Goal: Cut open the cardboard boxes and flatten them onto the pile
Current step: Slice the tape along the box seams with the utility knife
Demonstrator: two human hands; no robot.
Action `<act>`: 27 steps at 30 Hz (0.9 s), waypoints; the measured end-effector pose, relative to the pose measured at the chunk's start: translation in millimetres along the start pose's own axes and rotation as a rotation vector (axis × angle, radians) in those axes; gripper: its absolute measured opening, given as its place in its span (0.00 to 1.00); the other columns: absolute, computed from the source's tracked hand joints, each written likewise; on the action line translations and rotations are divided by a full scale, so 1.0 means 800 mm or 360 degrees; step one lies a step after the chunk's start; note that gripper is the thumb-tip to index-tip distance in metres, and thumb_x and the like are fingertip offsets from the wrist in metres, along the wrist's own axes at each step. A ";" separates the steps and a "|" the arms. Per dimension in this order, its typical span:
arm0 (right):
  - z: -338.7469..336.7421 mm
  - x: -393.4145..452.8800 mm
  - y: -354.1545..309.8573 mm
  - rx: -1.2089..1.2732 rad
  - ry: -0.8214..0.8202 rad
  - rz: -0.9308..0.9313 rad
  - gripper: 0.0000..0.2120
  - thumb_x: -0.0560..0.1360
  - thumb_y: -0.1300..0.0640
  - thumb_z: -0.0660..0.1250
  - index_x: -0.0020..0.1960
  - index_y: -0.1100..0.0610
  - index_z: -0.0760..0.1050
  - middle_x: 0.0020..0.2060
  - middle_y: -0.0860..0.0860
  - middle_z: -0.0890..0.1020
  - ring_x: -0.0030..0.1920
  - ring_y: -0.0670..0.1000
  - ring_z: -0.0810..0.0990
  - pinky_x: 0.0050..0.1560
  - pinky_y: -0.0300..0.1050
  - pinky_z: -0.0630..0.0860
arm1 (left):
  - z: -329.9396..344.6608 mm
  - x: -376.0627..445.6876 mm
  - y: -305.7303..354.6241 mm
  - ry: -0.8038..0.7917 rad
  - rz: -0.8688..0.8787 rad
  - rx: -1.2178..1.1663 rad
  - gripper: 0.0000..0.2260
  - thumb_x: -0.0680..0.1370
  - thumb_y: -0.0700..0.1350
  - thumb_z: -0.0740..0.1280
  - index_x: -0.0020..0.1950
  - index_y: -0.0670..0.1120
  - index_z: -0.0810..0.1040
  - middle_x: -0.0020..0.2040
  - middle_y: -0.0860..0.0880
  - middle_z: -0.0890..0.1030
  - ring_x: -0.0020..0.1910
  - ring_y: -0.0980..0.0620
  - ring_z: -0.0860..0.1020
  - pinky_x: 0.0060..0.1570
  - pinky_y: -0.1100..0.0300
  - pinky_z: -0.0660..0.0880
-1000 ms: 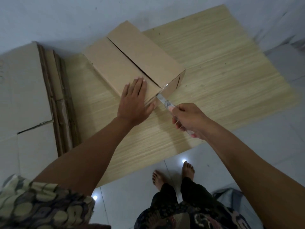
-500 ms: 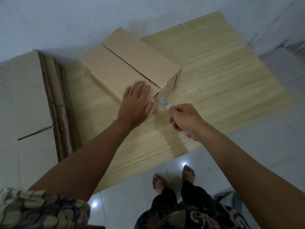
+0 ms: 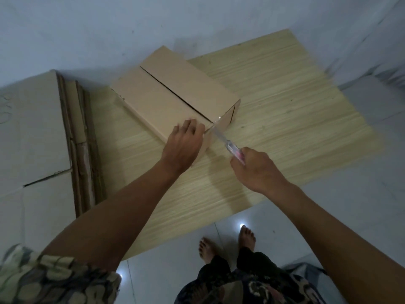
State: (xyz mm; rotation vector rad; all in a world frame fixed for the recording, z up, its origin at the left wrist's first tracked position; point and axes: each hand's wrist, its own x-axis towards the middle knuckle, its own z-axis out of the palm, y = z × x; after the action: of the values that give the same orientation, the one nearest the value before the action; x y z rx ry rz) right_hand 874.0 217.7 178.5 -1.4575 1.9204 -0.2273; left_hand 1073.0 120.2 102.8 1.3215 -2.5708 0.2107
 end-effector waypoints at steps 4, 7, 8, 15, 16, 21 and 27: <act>-0.019 0.009 -0.010 0.0045 -0.0103 -0.0054 0.17 0.85 0.47 0.52 0.54 0.57 0.74 0.40 0.55 0.80 0.38 0.55 0.82 0.28 0.41 0.70 | -0.001 -0.013 0.004 0.0007 -0.0055 -0.0096 0.13 0.81 0.36 0.66 0.61 0.41 0.65 0.70 0.33 0.74 0.70 0.34 0.73 0.64 0.32 0.73; -0.029 0.016 -0.017 0.0459 -0.0367 -0.0052 0.10 0.85 0.50 0.52 0.64 0.50 0.65 0.41 0.55 0.84 0.28 0.50 0.78 0.27 0.42 0.74 | -0.004 -0.024 0.007 0.0050 -0.0073 -0.0152 0.07 0.82 0.36 0.62 0.59 0.41 0.67 0.72 0.34 0.72 0.73 0.35 0.70 0.67 0.31 0.69; -0.029 0.018 -0.019 0.0524 -0.0426 -0.0046 0.09 0.85 0.51 0.53 0.65 0.49 0.63 0.43 0.55 0.84 0.28 0.50 0.78 0.29 0.44 0.75 | -0.004 -0.026 0.007 0.0063 -0.0077 -0.0163 0.05 0.83 0.36 0.61 0.58 0.41 0.68 0.72 0.35 0.72 0.74 0.35 0.70 0.68 0.31 0.68; -0.022 0.022 -0.024 0.0305 -0.0249 -0.0164 0.09 0.85 0.52 0.55 0.59 0.52 0.73 0.45 0.57 0.83 0.27 0.48 0.77 0.25 0.39 0.74 | 0.004 -0.027 0.012 0.0072 -0.0144 -0.0301 0.08 0.81 0.32 0.62 0.57 0.41 0.69 0.71 0.36 0.73 0.75 0.37 0.68 0.70 0.30 0.65; -0.021 0.022 -0.024 0.0260 -0.0230 -0.0178 0.09 0.85 0.52 0.55 0.58 0.52 0.73 0.44 0.57 0.83 0.26 0.48 0.77 0.24 0.39 0.74 | 0.005 -0.027 0.014 0.0072 -0.0155 -0.0319 0.07 0.81 0.31 0.61 0.57 0.40 0.69 0.72 0.35 0.73 0.75 0.37 0.68 0.70 0.30 0.64; -0.020 0.026 -0.036 0.0095 -0.0093 -0.0117 0.12 0.84 0.52 0.54 0.59 0.51 0.75 0.39 0.55 0.80 0.32 0.54 0.80 0.29 0.51 0.83 | 0.009 -0.024 0.018 0.0078 -0.0189 -0.0392 0.08 0.80 0.29 0.61 0.56 0.38 0.72 0.70 0.35 0.74 0.75 0.35 0.68 0.71 0.28 0.61; -0.021 0.025 -0.057 -0.0264 -0.0080 -0.0015 0.15 0.84 0.55 0.54 0.68 0.54 0.73 0.58 0.60 0.76 0.51 0.58 0.78 0.49 0.48 0.76 | 0.011 -0.025 0.017 0.0111 -0.0186 -0.0431 0.10 0.79 0.28 0.62 0.57 0.38 0.71 0.70 0.36 0.74 0.76 0.36 0.67 0.72 0.28 0.58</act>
State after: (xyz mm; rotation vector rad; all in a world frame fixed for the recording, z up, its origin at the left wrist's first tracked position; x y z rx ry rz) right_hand 896.4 179.2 206.7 -1.5646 1.9303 -0.0355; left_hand 1071.7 141.3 88.5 1.3299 -2.3546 -0.1072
